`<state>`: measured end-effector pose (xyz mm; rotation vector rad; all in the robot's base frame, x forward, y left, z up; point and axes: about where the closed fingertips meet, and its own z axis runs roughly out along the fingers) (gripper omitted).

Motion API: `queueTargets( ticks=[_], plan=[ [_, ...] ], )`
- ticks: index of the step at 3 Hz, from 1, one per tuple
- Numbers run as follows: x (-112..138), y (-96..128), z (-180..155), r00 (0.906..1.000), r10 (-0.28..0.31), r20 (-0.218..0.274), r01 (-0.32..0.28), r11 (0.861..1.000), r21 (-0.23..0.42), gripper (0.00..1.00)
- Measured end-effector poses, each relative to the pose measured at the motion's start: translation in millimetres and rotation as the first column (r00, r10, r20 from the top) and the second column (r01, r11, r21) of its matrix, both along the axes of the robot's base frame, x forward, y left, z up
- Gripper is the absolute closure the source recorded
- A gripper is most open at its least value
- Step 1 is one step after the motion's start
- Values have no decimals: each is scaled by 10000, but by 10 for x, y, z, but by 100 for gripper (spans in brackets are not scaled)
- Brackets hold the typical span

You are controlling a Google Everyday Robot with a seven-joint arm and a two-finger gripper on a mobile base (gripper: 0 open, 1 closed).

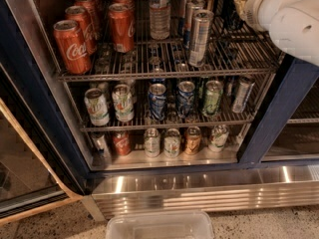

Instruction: Pick pepsi can from top shelf of fridge

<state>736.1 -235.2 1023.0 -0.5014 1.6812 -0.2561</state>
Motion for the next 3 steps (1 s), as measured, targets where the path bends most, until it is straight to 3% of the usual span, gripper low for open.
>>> queueTargets(
  ticks=[1, 2, 3],
  plan=[
    [0, 0, 0, 10000, 0, 0, 0, 10000, 1, 100],
    [114, -119, 35, 9994, -342, 106, 336, 9980, 538, 100],
    [363, -77, 146, 9974, -668, 255, 633, 9910, 1180, 100]
  ],
)
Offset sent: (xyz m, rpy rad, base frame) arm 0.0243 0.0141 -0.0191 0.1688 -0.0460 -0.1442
